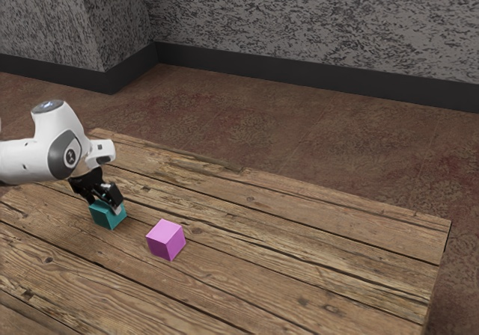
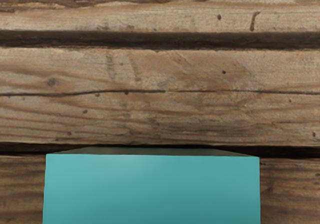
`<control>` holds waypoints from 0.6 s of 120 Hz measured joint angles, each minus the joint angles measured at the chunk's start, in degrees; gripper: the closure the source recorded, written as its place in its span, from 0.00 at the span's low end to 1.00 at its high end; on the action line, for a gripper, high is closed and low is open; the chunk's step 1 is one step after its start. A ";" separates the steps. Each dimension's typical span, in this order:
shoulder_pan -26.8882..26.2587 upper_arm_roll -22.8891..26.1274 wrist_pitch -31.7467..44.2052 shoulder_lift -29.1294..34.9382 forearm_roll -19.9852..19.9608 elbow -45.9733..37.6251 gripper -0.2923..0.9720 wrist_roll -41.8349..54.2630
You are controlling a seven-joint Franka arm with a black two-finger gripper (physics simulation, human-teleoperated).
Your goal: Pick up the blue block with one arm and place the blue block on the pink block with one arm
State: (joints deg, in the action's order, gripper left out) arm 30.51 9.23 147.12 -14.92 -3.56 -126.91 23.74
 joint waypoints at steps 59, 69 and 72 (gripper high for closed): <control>-0.07 0.01 3.23 -0.90 -0.60 -0.91 0.23 1.66; -0.02 0.00 3.38 -1.17 -0.63 -0.91 0.23 1.83; -0.01 0.03 3.43 -1.22 -0.63 -0.90 0.23 1.88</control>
State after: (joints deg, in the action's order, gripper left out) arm 30.50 9.25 150.55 -16.14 -4.19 -127.81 25.62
